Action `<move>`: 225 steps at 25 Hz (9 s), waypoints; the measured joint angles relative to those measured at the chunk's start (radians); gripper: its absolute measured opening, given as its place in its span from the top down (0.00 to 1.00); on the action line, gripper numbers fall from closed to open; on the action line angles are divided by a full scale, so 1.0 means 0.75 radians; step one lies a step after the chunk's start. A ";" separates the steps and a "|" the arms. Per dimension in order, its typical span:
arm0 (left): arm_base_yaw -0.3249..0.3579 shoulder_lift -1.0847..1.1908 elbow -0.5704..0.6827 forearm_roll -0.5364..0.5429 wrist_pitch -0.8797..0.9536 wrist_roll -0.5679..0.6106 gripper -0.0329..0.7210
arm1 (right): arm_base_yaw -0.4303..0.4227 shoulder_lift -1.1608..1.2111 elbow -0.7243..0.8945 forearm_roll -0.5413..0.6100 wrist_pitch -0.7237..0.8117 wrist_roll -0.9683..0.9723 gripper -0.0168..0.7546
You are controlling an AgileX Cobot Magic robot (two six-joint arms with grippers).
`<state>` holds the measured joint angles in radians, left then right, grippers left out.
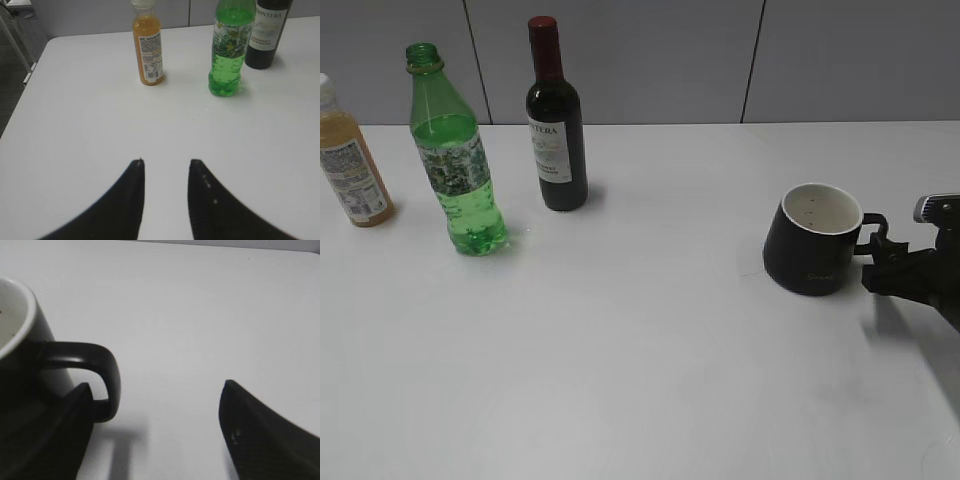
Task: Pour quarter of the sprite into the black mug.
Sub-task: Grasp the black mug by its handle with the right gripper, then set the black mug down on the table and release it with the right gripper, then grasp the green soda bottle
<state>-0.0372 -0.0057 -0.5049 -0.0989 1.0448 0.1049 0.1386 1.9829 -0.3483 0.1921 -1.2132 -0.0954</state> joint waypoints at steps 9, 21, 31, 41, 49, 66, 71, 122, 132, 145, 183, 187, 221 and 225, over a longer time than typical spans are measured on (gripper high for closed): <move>0.000 0.000 0.000 0.000 0.000 0.000 0.64 | -0.001 0.013 -0.046 -0.001 0.000 0.000 0.21; 0.000 0.000 0.000 0.000 0.000 0.000 0.64 | -0.001 0.114 -0.145 -0.032 0.000 0.000 0.21; 0.000 0.000 0.000 0.000 0.000 0.000 0.64 | -0.013 0.143 -0.223 -0.052 -0.001 -0.038 0.21; 0.000 0.000 0.000 0.000 0.000 0.000 0.64 | -0.015 0.195 -0.253 -0.100 -0.013 -0.038 0.25; 0.000 0.000 0.000 0.000 0.000 0.000 0.64 | -0.015 0.196 -0.261 -0.162 -0.010 -0.040 0.65; 0.000 0.000 0.000 0.000 0.000 0.000 0.64 | -0.015 0.140 -0.098 -0.202 -0.066 0.023 0.91; 0.000 0.000 0.000 0.000 0.000 0.000 0.64 | -0.015 0.115 -0.031 -0.256 -0.082 0.059 0.92; 0.000 0.000 0.000 0.000 0.000 0.000 0.64 | 0.106 -0.175 -0.127 -0.917 0.073 0.347 0.93; 0.000 0.000 0.000 0.000 0.000 0.000 0.64 | 0.304 -0.059 -0.450 -1.323 0.072 0.633 0.93; 0.000 0.000 0.000 0.000 0.000 0.000 0.64 | 0.423 0.165 -0.852 -1.791 0.173 0.865 0.93; 0.000 0.000 0.000 0.000 0.000 0.000 0.64 | 0.509 0.375 -0.977 -1.775 0.254 0.904 0.77; 0.000 0.000 0.000 0.000 0.000 0.000 0.64 | 0.510 0.375 -0.980 -1.736 0.235 0.885 0.71; 0.000 0.000 0.000 0.000 0.000 0.000 0.64 | 0.272 -0.165 -1.059 -1.695 1.647 1.049 0.19; 0.000 0.000 0.000 0.000 0.000 0.000 0.64 | 0.259 -0.165 -1.199 -1.471 2.066 0.958 0.14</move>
<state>-0.0372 -0.0057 -0.5049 -0.0989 1.0448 0.1049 0.3329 1.8593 -1.2477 -0.9109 0.3365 0.6232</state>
